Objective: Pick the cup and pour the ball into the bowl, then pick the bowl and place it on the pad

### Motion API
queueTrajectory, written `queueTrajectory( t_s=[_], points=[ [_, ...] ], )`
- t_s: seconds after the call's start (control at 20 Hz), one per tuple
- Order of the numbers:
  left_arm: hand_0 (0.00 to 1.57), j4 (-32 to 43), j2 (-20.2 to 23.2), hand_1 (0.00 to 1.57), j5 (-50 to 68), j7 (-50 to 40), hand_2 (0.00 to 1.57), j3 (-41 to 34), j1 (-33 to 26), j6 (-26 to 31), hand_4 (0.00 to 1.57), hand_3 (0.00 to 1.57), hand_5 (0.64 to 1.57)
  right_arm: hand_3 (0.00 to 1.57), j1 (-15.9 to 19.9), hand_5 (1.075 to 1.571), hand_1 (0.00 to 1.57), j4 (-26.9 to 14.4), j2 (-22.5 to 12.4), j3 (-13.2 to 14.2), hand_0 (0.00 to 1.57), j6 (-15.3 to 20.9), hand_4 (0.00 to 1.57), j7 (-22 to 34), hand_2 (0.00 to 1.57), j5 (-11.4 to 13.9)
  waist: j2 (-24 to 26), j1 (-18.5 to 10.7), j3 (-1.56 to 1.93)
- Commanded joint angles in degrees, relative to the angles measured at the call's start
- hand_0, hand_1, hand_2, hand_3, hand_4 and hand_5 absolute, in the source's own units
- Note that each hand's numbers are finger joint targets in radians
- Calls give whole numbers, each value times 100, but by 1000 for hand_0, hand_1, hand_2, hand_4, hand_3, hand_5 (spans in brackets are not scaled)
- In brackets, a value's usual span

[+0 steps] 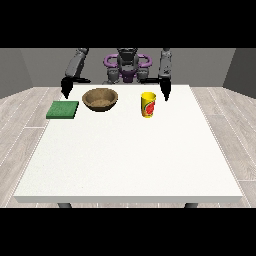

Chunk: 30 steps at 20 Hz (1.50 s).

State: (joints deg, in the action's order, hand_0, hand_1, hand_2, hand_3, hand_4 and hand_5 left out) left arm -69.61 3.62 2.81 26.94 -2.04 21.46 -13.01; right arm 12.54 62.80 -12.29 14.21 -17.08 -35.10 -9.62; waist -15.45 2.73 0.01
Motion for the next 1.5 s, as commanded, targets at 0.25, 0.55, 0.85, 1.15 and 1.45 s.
queueTrajectory(
  t_s=[0.25, 0.55, 0.85, 1.15, 1.45],
  points=[
    [0, 1621, 51, 0, 160, 1167, 0, -578, 535, 143, 0, 0, 1410, 0, 422, 1547, 0, -474, 41, -60, 0, -105, 0, -373, 0, 39, -359, 218, -3],
    [0, 2277, 300, 0, 335, 1682, 0, -1075, 1458, 30, 0, 0, 1394, 0, 753, 1550, 0, -517, -226, -42, 0, -319, 0, -722, 0, 92, -986, 594, -5],
    [0, 2778, 195, 0, 357, 2113, 0, -1178, 1434, -59, 0, 0, 1411, 0, 683, 1541, 0, -752, -424, 22, 0, -651, 0, -854, 0, -26, -1023, 651, -5],
    [1373, 2620, 408, 1373, 43, 2256, 1571, -1325, 1373, -952, 1165, 1571, 1533, 0, 958, 1548, 0, -619, -825, 165, 0, -739, 135, -731, 0, -181, -1453, 957, -5],
    [1386, 1954, 215, 1386, -410, 1852, 1571, -987, 1041, -1724, 1226, 1571, 1532, 0, 1120, 1552, 0, -994, -1025, 234, 0, -875, 179, -816, 227, -244, -1227, 1063, 7]
  ],
)
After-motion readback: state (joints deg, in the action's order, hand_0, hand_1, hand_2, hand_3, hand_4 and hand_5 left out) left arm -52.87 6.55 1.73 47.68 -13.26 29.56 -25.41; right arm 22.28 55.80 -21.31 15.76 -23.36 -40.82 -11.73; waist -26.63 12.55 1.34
